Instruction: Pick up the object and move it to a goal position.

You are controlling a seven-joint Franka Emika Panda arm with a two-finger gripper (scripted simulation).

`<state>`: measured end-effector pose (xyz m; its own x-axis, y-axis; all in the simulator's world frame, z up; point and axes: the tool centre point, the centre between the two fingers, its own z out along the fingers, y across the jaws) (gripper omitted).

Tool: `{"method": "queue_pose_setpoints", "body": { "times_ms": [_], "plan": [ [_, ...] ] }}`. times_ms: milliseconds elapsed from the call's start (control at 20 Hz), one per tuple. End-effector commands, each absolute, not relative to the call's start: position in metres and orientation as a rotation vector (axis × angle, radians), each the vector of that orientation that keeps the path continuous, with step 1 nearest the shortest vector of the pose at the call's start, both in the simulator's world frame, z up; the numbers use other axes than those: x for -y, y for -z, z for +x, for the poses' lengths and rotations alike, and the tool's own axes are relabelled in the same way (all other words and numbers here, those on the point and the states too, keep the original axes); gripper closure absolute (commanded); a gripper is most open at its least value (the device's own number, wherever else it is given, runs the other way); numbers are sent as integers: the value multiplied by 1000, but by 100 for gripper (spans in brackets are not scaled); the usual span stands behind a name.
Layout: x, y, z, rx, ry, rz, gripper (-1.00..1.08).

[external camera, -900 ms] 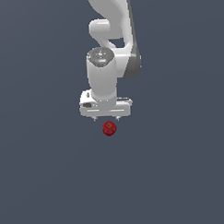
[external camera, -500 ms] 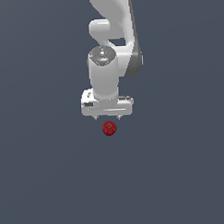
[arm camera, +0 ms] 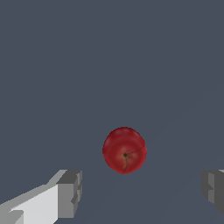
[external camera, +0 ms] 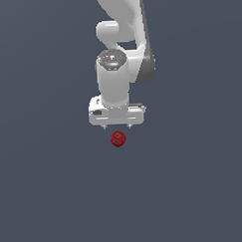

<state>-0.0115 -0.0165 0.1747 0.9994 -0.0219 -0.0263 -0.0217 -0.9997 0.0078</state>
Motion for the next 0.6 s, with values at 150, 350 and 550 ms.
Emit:
{"method": "queue_pose_setpoints", "body": {
  "times_ms": [150,350,550],
  "plan": [
    [16,-167,-13,126,39,3133,-92],
    [16,-159,-15,237,35,3129,-92],
    [16,-148,-17,385,30,3117,-92]
  ]
}}
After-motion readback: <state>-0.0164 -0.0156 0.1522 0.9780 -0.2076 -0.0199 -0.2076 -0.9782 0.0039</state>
